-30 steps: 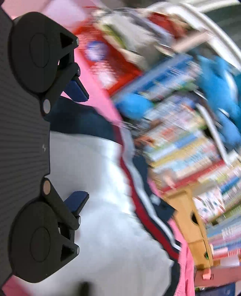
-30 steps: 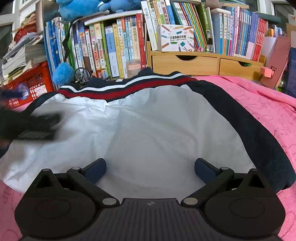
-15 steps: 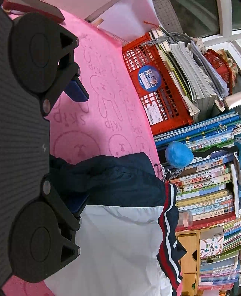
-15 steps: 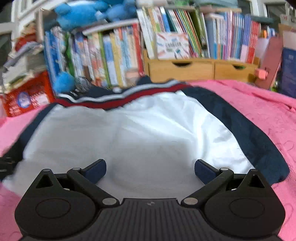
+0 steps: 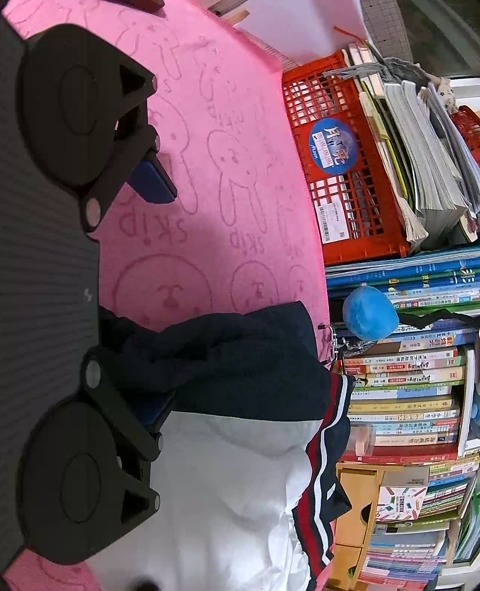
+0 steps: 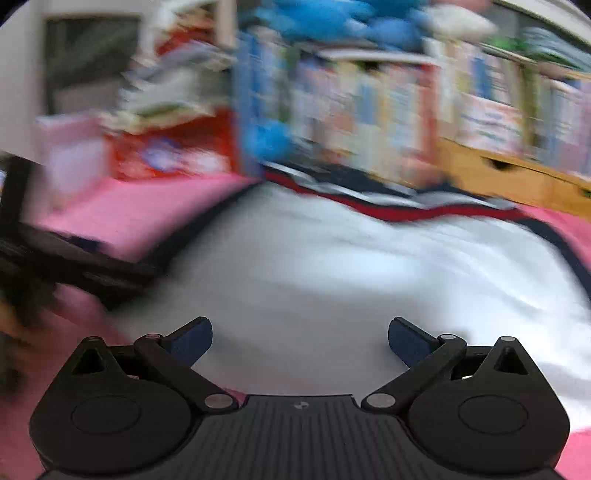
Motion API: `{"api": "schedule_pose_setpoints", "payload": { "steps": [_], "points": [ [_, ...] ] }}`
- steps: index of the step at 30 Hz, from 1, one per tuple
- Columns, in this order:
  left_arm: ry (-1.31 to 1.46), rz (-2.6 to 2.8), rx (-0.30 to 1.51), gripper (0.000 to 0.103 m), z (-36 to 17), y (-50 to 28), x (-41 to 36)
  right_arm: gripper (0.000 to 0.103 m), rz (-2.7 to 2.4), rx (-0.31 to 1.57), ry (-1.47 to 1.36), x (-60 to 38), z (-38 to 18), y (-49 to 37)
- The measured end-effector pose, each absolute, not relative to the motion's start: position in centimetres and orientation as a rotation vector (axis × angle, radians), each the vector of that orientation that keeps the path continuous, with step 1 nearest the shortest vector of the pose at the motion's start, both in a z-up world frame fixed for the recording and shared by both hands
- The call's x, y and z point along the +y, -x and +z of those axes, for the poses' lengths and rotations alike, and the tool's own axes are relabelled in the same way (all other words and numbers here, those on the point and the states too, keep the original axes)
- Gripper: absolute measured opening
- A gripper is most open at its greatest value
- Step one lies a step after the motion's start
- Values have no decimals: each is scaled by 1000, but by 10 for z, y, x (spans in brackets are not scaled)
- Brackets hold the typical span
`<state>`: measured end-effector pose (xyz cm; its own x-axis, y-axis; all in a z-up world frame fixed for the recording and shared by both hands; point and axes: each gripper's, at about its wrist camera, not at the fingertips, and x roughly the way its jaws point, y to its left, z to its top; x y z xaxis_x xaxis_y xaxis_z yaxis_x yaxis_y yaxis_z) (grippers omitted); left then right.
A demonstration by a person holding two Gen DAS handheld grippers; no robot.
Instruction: Fold clothes
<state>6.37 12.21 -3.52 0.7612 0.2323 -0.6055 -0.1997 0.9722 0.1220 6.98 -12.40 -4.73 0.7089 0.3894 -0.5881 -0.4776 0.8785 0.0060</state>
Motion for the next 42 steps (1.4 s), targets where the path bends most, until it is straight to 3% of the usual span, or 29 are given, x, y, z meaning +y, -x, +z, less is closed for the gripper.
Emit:
{"api": "schedule_pose_setpoints", "payload": {
  "steps": [5, 8, 13, 19, 26, 36, 42],
  "points": [
    [-78, 224, 662, 103, -34, -64, 118, 102, 451, 688, -84, -229, -48, -97],
    [-100, 232, 658, 103, -34, -63, 116, 103, 47, 649, 138, -254, -55, -100],
    [-109, 235, 656, 103, -33, -64, 116, 103, -24, 676, -133, -335, -62, -108],
    [-143, 247, 648, 103, -32, -63, 112, 103, -79, 675, -69, -331, -64, -108],
    [-151, 249, 646, 103, -31, -63, 112, 103, 155, 518, -111, -282, -26, -67],
    [-139, 244, 647, 103, -31, -63, 113, 103, 661, 610, -163, -147, -23, -103],
    [-129, 242, 646, 103, -29, -63, 115, 103, 388, 664, -101, -189, -44, -158]
  ]
}}
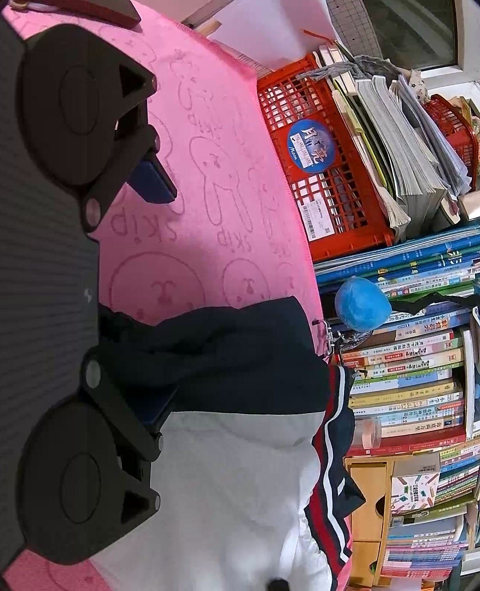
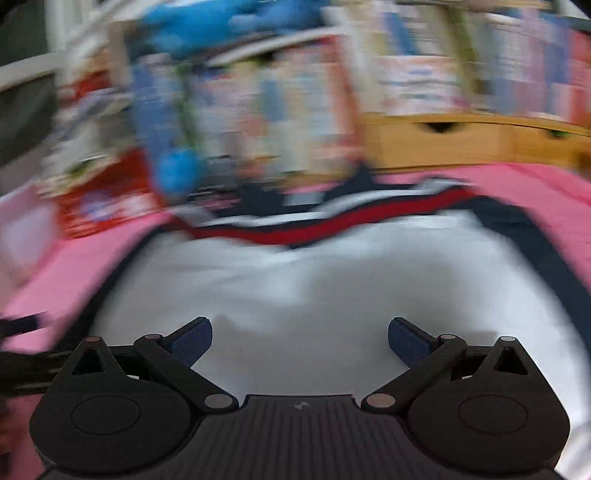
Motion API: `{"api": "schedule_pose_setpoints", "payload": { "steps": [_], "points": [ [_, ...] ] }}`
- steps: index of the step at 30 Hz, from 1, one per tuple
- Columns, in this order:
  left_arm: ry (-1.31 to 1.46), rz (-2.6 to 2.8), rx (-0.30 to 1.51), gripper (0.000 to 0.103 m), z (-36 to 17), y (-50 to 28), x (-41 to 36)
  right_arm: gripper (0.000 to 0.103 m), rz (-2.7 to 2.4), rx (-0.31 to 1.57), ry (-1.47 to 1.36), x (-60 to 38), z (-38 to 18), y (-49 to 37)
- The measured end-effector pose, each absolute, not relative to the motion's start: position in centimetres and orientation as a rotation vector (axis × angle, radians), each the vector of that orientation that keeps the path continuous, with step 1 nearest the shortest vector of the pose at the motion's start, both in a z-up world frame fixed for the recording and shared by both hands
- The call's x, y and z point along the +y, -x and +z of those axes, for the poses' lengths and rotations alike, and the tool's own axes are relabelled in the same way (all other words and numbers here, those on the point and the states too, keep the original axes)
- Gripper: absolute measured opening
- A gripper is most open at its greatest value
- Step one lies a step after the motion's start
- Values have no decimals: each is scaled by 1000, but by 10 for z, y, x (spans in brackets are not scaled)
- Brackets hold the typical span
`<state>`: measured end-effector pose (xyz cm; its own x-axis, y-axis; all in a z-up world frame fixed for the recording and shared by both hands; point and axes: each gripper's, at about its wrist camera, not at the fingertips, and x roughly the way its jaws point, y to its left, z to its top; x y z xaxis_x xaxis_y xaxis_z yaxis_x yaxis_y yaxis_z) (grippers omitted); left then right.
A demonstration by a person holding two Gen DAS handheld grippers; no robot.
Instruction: Fold clothes
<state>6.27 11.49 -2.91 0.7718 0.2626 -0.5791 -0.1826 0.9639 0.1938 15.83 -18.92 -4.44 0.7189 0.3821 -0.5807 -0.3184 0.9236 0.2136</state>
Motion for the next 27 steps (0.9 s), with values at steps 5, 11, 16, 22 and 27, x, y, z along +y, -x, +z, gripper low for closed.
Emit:
{"api": "schedule_pose_setpoints", "payload": {
  "steps": [5, 11, 16, 22, 27],
  "points": [
    [-133, 244, 641, 103, -29, -62, 114, 102, 176, 609, -155, -240, -45, -178],
    [-130, 242, 637, 103, -29, -62, 115, 103, 302, 550, -209, -232, -29, -147],
    [-140, 247, 635, 103, -29, -61, 115, 103, 443, 631, -181, -204, -44, -146],
    [-138, 248, 637, 103, -30, -61, 115, 103, 361, 591, -326, -246, -40, -111],
    [-136, 250, 638, 103, -30, -61, 115, 103, 292, 555, -445, -281, -37, -82]
  ]
}}
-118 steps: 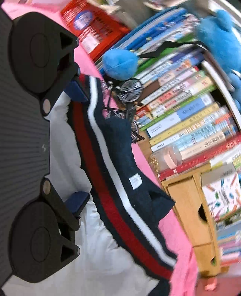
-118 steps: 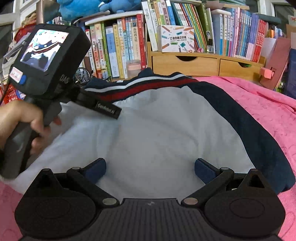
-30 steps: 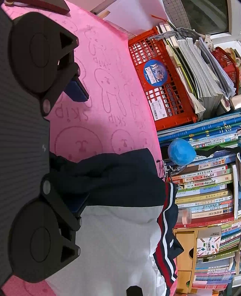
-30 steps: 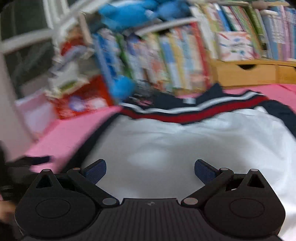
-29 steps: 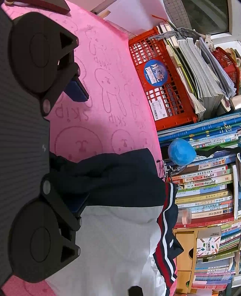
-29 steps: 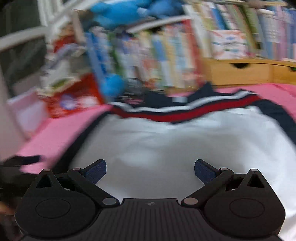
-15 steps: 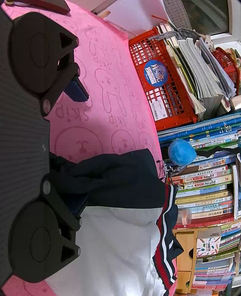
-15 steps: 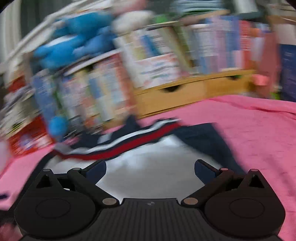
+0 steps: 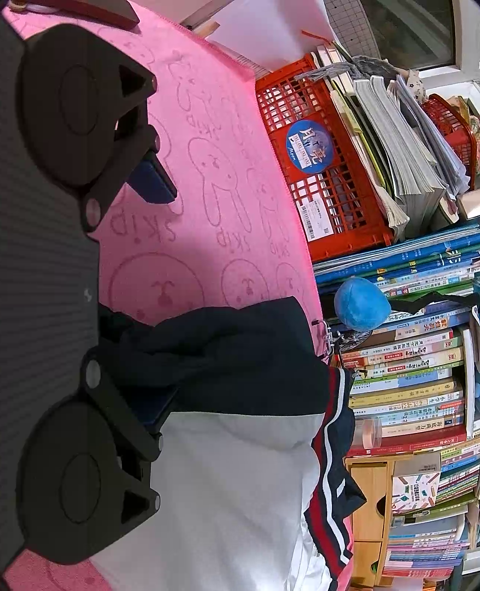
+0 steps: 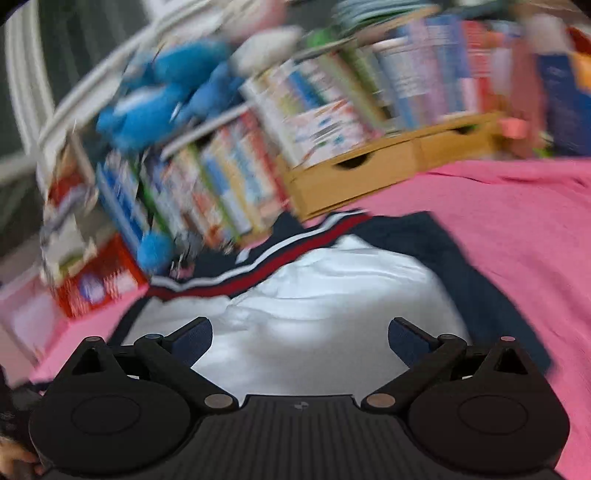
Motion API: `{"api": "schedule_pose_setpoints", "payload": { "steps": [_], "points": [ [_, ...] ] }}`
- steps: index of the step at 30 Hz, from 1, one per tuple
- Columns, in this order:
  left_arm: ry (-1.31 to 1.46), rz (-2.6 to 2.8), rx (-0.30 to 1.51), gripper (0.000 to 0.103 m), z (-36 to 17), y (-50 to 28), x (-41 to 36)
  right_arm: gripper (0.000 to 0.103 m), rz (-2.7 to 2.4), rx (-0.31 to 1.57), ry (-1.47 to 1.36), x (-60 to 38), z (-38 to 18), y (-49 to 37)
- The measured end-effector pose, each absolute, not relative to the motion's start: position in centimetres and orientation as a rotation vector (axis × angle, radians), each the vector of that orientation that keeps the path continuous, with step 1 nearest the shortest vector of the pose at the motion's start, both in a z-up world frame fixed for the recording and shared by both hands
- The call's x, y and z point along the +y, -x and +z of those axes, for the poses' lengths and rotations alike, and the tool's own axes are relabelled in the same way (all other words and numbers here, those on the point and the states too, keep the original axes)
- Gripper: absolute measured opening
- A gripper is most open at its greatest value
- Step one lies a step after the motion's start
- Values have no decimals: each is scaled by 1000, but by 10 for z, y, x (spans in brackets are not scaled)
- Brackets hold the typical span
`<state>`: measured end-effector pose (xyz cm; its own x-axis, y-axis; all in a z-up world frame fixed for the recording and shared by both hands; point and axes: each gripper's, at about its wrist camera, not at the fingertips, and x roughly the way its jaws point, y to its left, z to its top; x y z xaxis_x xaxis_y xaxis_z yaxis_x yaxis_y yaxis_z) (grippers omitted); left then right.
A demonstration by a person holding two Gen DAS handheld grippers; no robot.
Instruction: Fold clothes
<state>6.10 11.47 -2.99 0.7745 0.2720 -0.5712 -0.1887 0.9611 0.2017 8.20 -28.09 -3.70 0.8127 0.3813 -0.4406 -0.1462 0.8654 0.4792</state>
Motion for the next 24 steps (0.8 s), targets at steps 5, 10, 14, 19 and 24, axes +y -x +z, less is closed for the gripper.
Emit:
{"api": "schedule_pose_setpoints", "payload": {
  "steps": [5, 10, 14, 19, 24],
  "points": [
    [-19, 291, 676, 103, -26, -60, 122, 103, 242, 543, -538, -310, -45, -69],
    [-49, 292, 565, 102, 11, -42, 80, 103, 204, 543, -618, -337, -60, -65],
    [-155, 212, 455, 103, 32, -39, 22, 103, 174, 542, -678, -357, -71, -62],
    [-236, 73, 474, 103, 14, -52, -40, 103, 174, 514, -613, -350, -74, -60],
    [-368, 115, 542, 103, -35, -70, -72, 103, 199, 517, -601, -354, -74, -59]
  ]
}}
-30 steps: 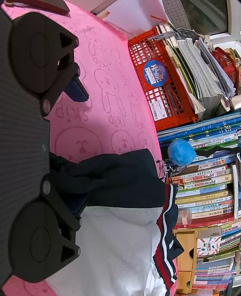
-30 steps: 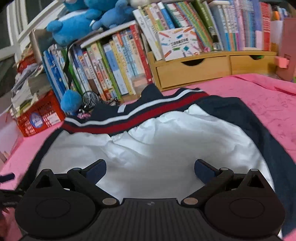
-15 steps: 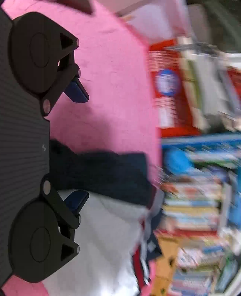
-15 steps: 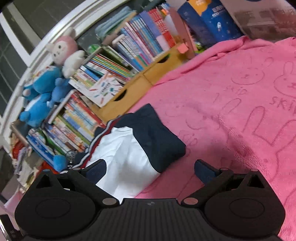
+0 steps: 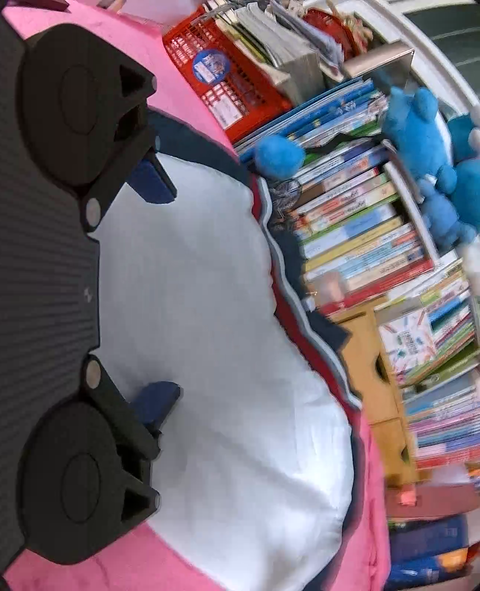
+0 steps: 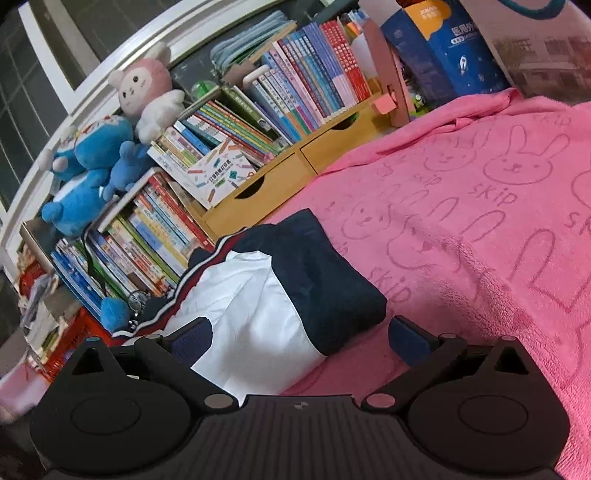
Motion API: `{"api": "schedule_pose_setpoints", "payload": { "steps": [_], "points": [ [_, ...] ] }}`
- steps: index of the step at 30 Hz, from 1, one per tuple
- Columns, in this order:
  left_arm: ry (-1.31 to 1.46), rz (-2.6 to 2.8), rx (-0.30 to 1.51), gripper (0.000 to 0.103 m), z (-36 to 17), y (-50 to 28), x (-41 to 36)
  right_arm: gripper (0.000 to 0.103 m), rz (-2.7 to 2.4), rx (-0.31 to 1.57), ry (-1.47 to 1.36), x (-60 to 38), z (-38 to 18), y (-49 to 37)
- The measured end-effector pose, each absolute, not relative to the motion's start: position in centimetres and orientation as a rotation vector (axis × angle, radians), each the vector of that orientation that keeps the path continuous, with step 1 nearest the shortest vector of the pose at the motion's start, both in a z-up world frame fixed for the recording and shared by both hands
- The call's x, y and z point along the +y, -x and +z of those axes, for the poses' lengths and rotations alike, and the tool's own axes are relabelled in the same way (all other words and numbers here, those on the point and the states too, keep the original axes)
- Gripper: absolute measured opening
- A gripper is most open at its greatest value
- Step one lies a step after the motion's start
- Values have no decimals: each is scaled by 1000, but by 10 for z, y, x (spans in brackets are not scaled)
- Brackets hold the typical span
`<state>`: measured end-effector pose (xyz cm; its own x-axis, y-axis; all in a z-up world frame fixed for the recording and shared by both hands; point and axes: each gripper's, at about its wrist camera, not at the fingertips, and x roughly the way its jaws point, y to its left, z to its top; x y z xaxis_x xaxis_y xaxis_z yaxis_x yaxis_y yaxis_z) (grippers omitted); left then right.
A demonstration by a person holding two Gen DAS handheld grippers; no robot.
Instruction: Fold clothes
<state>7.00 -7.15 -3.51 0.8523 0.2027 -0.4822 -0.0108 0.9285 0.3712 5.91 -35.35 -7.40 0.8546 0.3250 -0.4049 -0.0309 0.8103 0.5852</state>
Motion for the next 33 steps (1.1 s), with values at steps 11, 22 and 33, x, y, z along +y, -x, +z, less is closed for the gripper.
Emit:
{"api": "schedule_pose_setpoints", "payload": {
  "steps": [11, 22, 33],
  "points": [
    [-311, 97, 573, 103, -51, -68, -60, 103, 210, 593, -664, -350, -69, -115],
    [-235, 74, 599, 103, -34, -75, -53, 103, 221, 569, -750, -336, -70, -108],
    [-157, 60, 634, 103, -30, -66, -30, 57, 73, 538, -708, -335, -80, -114]
  ]
}}
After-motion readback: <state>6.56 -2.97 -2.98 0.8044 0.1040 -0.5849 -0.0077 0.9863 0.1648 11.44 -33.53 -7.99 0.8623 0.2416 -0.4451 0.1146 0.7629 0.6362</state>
